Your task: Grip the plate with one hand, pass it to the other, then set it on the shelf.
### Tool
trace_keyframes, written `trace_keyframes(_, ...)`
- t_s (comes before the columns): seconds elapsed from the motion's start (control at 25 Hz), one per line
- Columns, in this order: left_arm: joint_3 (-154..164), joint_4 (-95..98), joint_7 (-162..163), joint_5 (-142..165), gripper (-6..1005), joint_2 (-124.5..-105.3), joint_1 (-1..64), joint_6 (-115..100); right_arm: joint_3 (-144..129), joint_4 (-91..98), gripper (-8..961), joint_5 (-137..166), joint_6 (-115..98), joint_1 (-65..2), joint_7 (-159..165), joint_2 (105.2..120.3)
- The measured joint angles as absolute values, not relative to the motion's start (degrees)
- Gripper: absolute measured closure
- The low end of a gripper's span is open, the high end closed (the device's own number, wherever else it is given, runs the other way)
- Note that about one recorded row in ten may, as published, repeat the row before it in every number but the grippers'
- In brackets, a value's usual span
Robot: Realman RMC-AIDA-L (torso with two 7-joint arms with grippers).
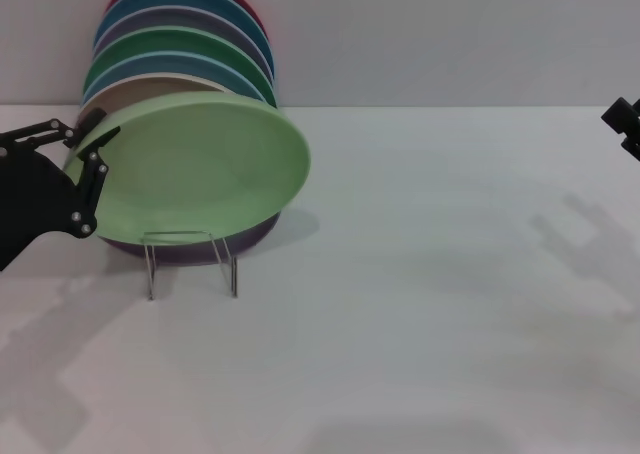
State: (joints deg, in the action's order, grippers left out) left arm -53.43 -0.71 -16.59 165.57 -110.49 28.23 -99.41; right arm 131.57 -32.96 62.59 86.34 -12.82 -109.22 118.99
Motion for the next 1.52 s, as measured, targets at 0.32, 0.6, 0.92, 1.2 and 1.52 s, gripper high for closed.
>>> trace_keyframes(0.32, -53.08, -0.72, -18.46, 165.48, 813, -111.95, 27.33, -97.53, 131.57, -33.07, 164, 63.01, 86.34, -13.7, -108.95, 118.82)
trace_keyframes(0.6, -52.94, -1.14, -20.91, 165.47, 783, -113.01, 26.39, -97.7, 131.57, -33.01, 164, 63.2, 86.32, -14.33, -109.2, 118.74)
trace_keyframes(0.92, -63.69, -7.08, -20.47, 164.95, 549, -113.87, 21.37, -106.29, 132.18, -33.2, 164, 63.01, 86.29, -13.5, -111.56, 118.86)
trace_keyframes(1.2, -88.22, -11.98, -2.05, 165.09, 502, -117.07, 16.0, -102.61, 132.72, -25.15, 163, 54.08, 85.73, -12.79, -136.55, 119.76)
trace_keyframes(1.52, -95.44, -6.12, 0.96, 164.93, 288, -118.98, 14.26, -96.98, 132.83, -14.11, 163, 45.29, 81.94, -17.94, -155.95, 119.83)
